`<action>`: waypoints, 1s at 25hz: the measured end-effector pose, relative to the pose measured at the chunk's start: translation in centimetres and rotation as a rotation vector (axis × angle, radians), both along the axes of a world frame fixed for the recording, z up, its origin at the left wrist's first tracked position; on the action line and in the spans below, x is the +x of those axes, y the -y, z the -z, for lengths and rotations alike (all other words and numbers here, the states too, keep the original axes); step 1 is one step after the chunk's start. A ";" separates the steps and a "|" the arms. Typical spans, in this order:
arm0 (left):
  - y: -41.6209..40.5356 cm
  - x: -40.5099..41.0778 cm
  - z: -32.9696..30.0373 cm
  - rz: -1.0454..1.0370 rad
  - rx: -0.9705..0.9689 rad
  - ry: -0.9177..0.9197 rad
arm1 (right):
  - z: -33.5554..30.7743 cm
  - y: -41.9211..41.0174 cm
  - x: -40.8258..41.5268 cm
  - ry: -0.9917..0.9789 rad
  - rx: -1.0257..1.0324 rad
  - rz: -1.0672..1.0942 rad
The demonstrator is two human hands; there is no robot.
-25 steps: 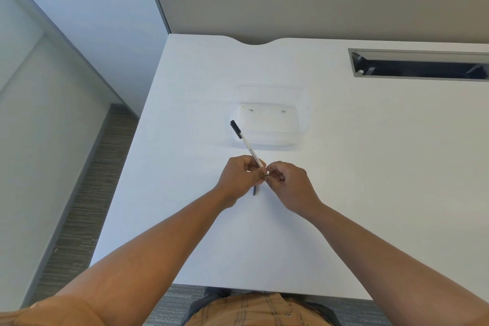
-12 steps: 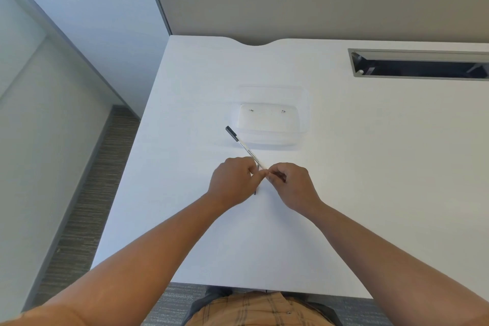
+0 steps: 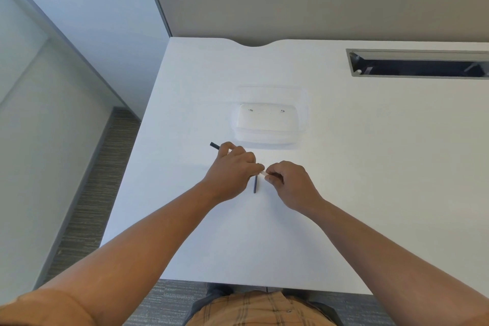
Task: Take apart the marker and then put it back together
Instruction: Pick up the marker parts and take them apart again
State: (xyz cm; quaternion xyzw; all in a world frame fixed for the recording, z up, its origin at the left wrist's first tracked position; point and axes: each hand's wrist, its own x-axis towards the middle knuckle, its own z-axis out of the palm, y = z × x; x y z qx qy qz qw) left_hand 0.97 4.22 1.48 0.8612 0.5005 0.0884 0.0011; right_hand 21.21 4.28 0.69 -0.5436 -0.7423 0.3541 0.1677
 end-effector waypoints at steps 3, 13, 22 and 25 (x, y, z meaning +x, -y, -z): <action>0.1 -0.8 0.1 -0.076 -0.042 0.079 | -0.1 -0.2 0.6 0.033 -0.013 -0.019; 0.6 -0.9 0.4 -0.124 -0.100 0.191 | -1.0 0.2 0.0 0.025 0.074 -0.059; 1.1 -0.6 0.7 -0.153 -0.155 0.208 | -1.1 0.5 -0.1 -0.009 0.027 -0.058; 1.1 -1.2 0.8 -0.185 -0.184 0.200 | -0.8 0.4 0.6 0.045 0.004 -0.058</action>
